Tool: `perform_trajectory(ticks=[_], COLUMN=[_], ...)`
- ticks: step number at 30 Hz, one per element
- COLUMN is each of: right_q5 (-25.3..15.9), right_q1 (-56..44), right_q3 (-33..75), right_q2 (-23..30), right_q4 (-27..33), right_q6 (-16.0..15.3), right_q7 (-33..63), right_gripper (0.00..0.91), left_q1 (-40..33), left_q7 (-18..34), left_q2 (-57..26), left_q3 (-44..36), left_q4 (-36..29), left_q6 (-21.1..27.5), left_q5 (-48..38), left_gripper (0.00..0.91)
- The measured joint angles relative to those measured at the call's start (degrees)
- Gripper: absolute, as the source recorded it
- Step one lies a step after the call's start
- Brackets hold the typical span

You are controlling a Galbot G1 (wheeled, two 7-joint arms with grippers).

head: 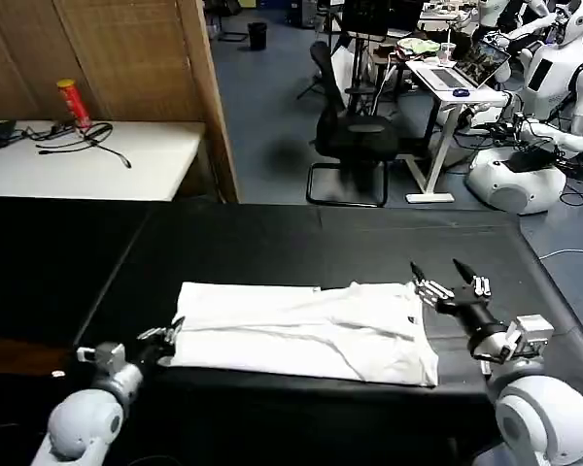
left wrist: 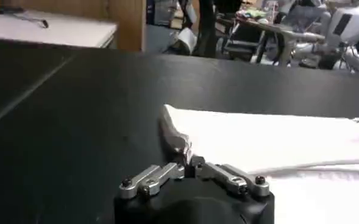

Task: Fold and organize the clothes.

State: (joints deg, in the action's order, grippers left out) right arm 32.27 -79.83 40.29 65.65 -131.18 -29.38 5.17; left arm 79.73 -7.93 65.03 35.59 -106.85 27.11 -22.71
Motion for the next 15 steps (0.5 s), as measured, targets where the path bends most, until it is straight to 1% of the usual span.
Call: perform_trajectory(ticks=[9, 11, 15], right_q5=[-0.3, -0.3, -0.3], right_q1=[-0.2, -0.3, -0.7], right_q3=[0.0, 0.0, 0.3], right_q2=[1.3, 1.4, 1.7], right_q4=[0.6, 0.6, 0.6], right_q6=[0.3, 0.3, 0.4], right_q7=[0.2, 0.2, 0.2], right_gripper=[0.878, 0.878, 0.878], left_q1=[-2.1, -2.5, -2.7], left_q7=[1.2, 1.4, 2.2], left_q2=[-5.2, -7.1, -11.7], left_q3=[2.6, 3.4, 5.2], left_q4=[1.6, 2.4, 4.5], left_q6=[-4.3, -5.4, -6.8], left_q5=[18.1, 19.8, 20.2], left_gripper=[0.000, 0.000, 0.000])
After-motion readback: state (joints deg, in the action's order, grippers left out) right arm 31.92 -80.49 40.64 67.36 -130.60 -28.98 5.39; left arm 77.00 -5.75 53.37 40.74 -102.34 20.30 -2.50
